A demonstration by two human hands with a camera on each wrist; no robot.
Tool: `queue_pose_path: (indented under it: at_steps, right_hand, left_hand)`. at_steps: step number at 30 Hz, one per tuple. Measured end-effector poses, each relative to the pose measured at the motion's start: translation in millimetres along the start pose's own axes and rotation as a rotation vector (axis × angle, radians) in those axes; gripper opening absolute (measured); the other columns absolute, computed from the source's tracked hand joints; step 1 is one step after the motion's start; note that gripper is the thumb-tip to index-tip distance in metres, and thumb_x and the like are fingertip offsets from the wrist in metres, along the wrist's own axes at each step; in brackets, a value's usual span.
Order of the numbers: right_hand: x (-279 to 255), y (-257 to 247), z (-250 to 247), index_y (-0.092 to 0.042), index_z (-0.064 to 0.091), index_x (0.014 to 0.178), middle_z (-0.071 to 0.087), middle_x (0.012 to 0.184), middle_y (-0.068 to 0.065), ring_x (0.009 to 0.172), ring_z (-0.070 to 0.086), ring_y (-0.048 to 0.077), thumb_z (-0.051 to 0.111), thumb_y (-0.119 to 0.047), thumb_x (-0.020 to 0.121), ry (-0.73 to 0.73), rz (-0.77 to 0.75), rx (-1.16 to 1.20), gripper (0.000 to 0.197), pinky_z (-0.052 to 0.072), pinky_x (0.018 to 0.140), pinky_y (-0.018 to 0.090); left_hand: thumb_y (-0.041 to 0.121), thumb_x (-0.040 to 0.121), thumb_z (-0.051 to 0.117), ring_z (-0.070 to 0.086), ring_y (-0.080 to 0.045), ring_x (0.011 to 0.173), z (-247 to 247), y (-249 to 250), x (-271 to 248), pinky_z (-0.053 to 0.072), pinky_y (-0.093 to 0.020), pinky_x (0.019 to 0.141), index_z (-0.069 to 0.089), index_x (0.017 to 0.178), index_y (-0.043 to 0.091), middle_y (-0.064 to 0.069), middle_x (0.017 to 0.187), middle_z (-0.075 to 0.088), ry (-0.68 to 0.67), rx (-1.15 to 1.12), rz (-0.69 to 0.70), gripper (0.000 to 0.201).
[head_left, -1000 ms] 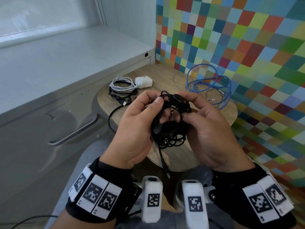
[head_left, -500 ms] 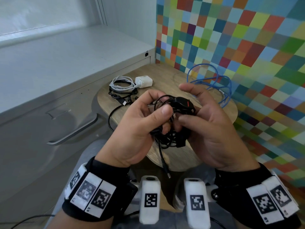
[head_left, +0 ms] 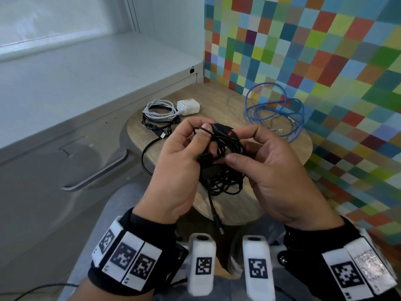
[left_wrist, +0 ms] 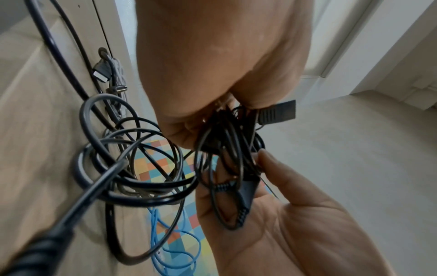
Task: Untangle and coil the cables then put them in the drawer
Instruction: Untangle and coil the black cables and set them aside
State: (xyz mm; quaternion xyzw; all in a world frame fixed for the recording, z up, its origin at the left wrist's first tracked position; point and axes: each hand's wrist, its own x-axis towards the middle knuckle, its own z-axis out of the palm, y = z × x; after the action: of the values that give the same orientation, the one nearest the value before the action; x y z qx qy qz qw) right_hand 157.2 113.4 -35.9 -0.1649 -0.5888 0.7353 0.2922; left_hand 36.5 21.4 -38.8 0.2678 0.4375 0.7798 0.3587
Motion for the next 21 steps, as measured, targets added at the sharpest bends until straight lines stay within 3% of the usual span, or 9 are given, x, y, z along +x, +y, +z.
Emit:
queue_pose_path:
  at_steps: [6, 8, 11, 14, 17, 21]
  right_hand:
    - [2, -2, 1, -0.014, 0.072, 0.109, 0.078, 0.092, 0.011, 0.087, 0.075, 0.019, 0.071, -0.005, 0.078, 0.091, -0.070, 0.034, 0.031, 0.060, 0.079, 0.027]
    - [2, 0, 1, -0.014, 0.072, 0.113, 0.079, 0.101, 0.010, 0.096, 0.075, 0.020, 0.072, -0.003, 0.084, 0.087, -0.076, 0.019, 0.031, 0.059, 0.083, 0.028]
    - [4, 2, -1, -0.011, 0.070, 0.121, 0.078, 0.107, 0.007, 0.102, 0.073, 0.019, 0.061, 0.003, 0.097, 0.120, -0.060, 0.023, 0.029, 0.059, 0.084, 0.027]
    - [3, 4, -1, -0.009, 0.067, 0.127, 0.077, 0.114, 0.008, 0.109, 0.073, 0.022, 0.056, 0.003, 0.100, 0.126, -0.054, -0.022, 0.032, 0.059, 0.088, 0.031]
    - [3, 6, -1, -0.014, 0.068, 0.127, 0.077, 0.115, 0.006, 0.110, 0.073, 0.021, 0.056, -0.002, 0.101, 0.099, -0.049, -0.102, 0.031, 0.058, 0.090, 0.030]
    - [1, 7, -1, -0.025, 0.065, 0.130, 0.078, 0.115, -0.003, 0.113, 0.071, 0.008, 0.052, -0.016, 0.105, 0.048, -0.017, -0.217, 0.029, 0.054, 0.093, 0.021]
  left_hand:
    - [0.020, 0.090, 0.059, 0.060, -0.012, 0.070, -8, 6, 2, 0.053, -0.024, 0.071, 0.065, 0.109, 0.008, -0.006, 0.076, 0.066, -0.003, 0.045, -0.006, 0.024]
    - [0.020, 0.089, 0.060, 0.062, -0.015, 0.073, -11, 8, 3, 0.055, -0.026, 0.072, 0.066, 0.111, 0.009, -0.007, 0.079, 0.068, 0.012, 0.054, -0.011, 0.026]
    - [0.016, 0.093, 0.059, 0.065, -0.019, 0.076, -12, 10, 2, 0.057, -0.028, 0.069, 0.066, 0.115, 0.007, -0.009, 0.082, 0.069, 0.057, 0.057, -0.021, 0.025]
    - [0.010, 0.101, 0.053, 0.068, -0.021, 0.078, -12, 11, 3, 0.058, -0.029, 0.069, 0.067, 0.117, 0.006, -0.011, 0.083, 0.070, 0.106, 0.076, -0.017, 0.021]
    - [0.011, 0.105, 0.051, 0.071, -0.020, 0.075, -12, 11, 3, 0.058, -0.029, 0.065, 0.068, 0.105, 0.007, -0.011, 0.083, 0.072, 0.139, 0.110, -0.006, 0.017]
    - [0.011, 0.105, 0.051, 0.069, -0.014, 0.063, -15, 18, 3, 0.055, -0.024, 0.055, 0.064, 0.086, 0.015, -0.003, 0.075, 0.071, 0.240, 0.024, 0.042, 0.023]
